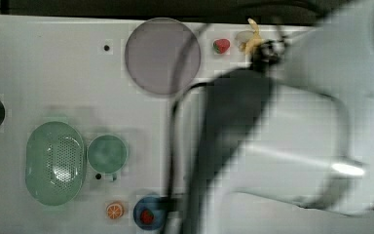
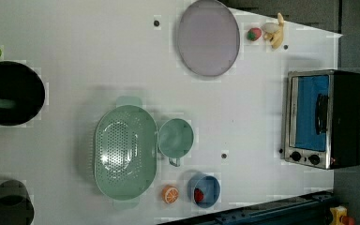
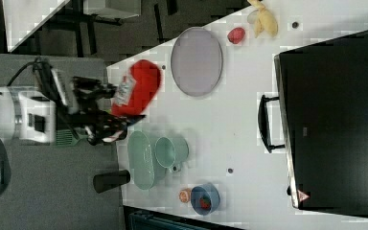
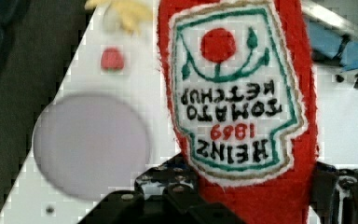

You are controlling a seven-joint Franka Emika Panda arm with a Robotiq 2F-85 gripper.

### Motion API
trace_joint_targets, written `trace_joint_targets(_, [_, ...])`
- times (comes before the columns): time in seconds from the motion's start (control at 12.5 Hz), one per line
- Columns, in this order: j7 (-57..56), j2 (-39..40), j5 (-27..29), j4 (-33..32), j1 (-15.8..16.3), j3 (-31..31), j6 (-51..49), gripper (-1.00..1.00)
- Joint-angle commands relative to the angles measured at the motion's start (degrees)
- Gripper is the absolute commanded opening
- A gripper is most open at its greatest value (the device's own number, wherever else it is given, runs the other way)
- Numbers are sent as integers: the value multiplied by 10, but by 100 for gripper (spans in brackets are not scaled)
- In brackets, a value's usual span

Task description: Pick Ketchup from oven and place it on table.

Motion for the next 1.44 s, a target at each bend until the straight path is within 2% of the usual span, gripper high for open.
trace_joint_targets(0.08, [0, -3, 0, -52, 25, 26, -11, 27])
trace_joint_targets(0.4, [33, -2, 0, -168, 26, 47, 50, 27])
trace_joint_targets(0.8, [33, 34, 0, -326, 25, 47, 267, 27])
trace_joint_targets(0.96, [33, 71, 2, -354, 25, 47, 338, 27])
trace_joint_targets(1.2, [33, 128, 2, -361, 25, 48, 388, 27])
trace_joint_targets(1.28, [33, 144, 2, -361, 25, 50, 404, 33])
trace_joint_targets(1.44, [33, 170, 3, -362, 26, 51, 435, 74])
